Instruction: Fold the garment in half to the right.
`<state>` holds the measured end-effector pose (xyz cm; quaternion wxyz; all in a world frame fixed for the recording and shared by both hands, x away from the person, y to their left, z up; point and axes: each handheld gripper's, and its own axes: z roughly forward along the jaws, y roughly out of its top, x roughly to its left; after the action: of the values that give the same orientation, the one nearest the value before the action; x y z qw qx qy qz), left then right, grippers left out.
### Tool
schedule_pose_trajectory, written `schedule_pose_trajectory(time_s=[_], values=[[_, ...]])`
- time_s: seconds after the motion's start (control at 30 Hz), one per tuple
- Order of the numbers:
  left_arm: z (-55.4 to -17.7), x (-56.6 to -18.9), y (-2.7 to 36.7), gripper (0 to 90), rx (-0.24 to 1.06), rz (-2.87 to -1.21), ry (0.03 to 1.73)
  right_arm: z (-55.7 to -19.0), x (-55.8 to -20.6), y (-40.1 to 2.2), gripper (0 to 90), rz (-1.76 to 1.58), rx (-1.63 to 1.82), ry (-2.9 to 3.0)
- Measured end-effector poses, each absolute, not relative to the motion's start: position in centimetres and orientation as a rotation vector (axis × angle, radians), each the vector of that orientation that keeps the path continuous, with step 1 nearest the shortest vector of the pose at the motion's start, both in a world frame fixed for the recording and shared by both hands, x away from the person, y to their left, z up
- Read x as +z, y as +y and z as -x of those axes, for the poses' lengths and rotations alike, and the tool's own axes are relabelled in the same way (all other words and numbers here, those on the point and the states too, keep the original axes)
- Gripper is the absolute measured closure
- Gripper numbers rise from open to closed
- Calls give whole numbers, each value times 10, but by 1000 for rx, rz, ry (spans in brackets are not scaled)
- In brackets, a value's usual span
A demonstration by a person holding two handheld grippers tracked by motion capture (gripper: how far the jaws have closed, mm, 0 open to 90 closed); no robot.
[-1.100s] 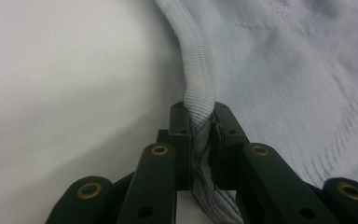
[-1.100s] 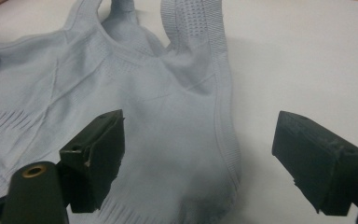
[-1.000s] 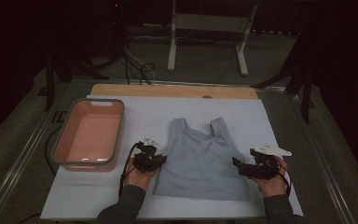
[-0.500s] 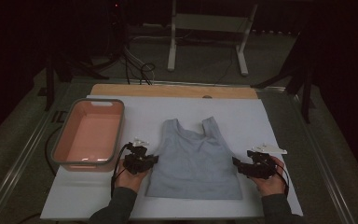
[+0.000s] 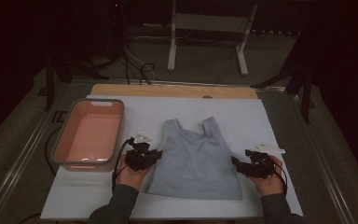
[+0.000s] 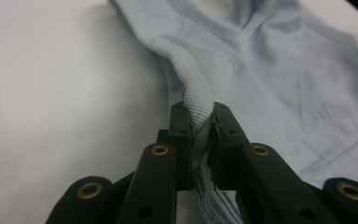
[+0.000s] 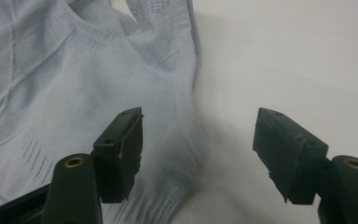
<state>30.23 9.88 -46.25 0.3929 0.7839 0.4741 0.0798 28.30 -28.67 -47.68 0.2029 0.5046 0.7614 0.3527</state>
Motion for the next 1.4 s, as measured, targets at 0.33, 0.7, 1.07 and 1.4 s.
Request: schedule_pose_trajectory(time_s=[0.33, 0.7, 1.07, 1.4], values=[[-308, -446, 107, 819, 240, -1980, 1193, -283, -476, -288, 321, -1406, 986, 2124], [-307, -439, 109, 818, 241, -1993, 1164, -283, -477, -284, 312, -1401, 986, 2132], [-308, -425, 80, 817, 238, -2008, 1064, -283, -477, -284, 302, -1400, 988, 2132], [-308, -415, 53, 817, 221, -2031, 988, -283, -476, -284, 297, -1399, 993, 2131]])
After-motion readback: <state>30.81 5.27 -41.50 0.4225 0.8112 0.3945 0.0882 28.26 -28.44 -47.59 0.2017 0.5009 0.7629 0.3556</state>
